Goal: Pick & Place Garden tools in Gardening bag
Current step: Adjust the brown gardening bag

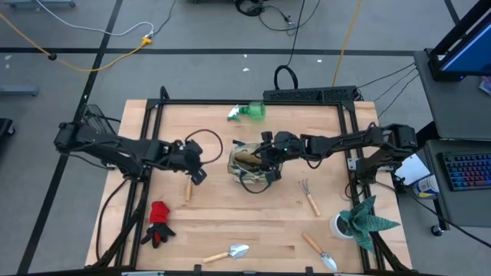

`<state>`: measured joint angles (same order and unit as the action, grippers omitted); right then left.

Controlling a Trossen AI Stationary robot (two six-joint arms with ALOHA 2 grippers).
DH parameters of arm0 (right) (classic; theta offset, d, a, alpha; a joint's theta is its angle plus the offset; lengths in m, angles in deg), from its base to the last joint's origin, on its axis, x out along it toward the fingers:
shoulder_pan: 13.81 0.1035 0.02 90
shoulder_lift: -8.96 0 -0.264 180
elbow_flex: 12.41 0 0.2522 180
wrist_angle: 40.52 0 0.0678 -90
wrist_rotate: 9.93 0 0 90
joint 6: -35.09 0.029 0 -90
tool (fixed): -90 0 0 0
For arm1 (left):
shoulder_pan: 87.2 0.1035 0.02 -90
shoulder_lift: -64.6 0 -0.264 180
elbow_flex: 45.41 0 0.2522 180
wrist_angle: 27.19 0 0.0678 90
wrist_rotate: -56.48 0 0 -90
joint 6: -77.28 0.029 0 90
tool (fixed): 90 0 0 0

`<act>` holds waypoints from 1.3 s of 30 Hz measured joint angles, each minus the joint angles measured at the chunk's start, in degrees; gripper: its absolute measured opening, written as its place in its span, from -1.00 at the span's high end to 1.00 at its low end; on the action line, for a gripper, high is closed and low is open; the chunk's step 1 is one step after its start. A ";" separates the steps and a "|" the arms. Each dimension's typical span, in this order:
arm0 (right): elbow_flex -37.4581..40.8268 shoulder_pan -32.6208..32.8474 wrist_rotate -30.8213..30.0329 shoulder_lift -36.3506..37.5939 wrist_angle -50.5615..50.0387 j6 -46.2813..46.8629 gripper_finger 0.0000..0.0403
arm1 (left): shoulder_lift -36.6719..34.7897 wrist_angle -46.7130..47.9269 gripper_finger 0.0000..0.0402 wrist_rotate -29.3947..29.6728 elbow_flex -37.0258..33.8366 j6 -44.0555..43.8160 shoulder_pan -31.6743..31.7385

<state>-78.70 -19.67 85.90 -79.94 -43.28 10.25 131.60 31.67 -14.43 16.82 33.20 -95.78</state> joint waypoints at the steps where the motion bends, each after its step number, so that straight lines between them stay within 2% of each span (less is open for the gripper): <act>1: 1.09 0.00 0.00 0.00 2.08 0.09 0.13 | 0.72 0.44 0.44 -1.17 0.00 -1.52 -0.43; 5: 5.79 0.00 0.36 0.02 12.87 -1.77 0.11 | 3.37 1.77 0.44 -2.65 0.00 -6.41 -2.47; 9: 8.77 -0.02 0.35 0.02 22.38 -1.23 -0.02 | 4.97 1.67 0.44 -2.71 0.00 -7.75 -4.10; 14: 9.48 -0.02 0.33 0.00 26.74 4.25 -0.21 | 5.47 1.63 0.44 -2.71 0.00 -8.39 -5.18; 25: 9.52 0.11 1.01 1.08 21.80 6.58 -0.28 | 5.47 1.58 0.44 -2.56 0.00 -8.73 -6.32; 33: 9.42 0.74 2.00 3.32 25.42 7.91 -0.23 | 5.46 1.51 0.44 -0.60 0.00 -8.11 -6.32; 35: 9.44 0.76 2.14 3.15 22.76 9.16 -0.22 | 5.45 1.30 0.44 -0.15 0.00 -7.05 -6.30; 39: 9.50 0.74 1.88 3.15 21.40 9.23 -0.22 | 5.45 -2.96 0.44 4.73 0.00 -0.64 -6.32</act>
<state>-69.20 -18.93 87.78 -76.79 -21.88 19.48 137.05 28.71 -9.70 16.82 32.56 -102.09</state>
